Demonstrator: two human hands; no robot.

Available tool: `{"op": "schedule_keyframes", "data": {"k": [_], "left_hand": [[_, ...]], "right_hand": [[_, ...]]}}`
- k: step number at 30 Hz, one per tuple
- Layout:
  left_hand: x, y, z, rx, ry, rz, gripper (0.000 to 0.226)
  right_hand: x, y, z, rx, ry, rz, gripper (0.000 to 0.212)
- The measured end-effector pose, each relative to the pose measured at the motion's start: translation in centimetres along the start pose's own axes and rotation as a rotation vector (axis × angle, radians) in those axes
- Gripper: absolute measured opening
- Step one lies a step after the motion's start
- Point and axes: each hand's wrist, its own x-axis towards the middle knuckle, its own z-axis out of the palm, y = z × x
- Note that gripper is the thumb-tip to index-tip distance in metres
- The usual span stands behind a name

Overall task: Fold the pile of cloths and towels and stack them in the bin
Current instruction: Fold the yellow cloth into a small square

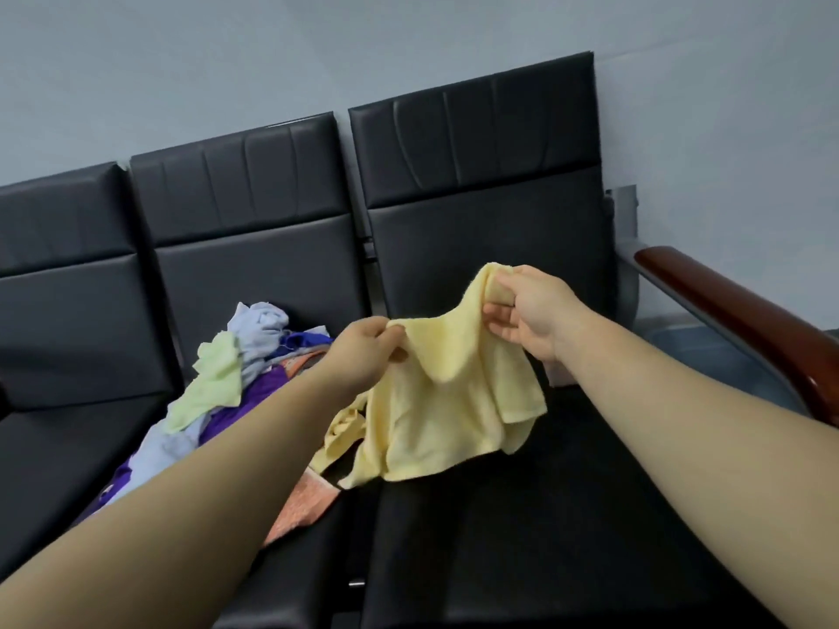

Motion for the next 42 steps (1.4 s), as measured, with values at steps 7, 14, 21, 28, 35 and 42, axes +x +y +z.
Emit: {"op": "schedule_keyframes", "data": {"k": [7, 14, 21, 28, 35, 42], "left_hand": [[-0.4, 0.8, 7.3, -0.075, -0.221, -0.038, 0.033], [-2.3, -7.9, 11.7, 0.483, -0.469, -0.025, 0.045], [-2.3, -10.4, 12.0, 0.49, -0.294, 0.038, 0.003], [-0.5, -10.2, 9.7, -0.378, -0.184, -0.195, 0.008], [-0.1, -12.3, 8.0, -0.225, -0.011, -0.253, 0.028], [-1.0, -11.8, 8.8, 0.348, -0.222, 0.141, 0.025]], "right_hand": [[0.8, 4.5, -6.5, -0.559, 0.099, 0.103, 0.029], [-2.2, 13.0, -8.1, -1.127, 0.096, -0.034, 0.044], [-2.7, 16.6, -5.3, -1.34, -0.388, -0.11, 0.045], [1.0, 17.7, -6.5, -1.483, -0.232, -0.133, 0.059], [2.1, 18.0, -6.7, -1.434, -0.185, -0.153, 0.012], [1.0, 15.2, -5.7, -0.994, -0.146, -0.18, 0.009]]}}
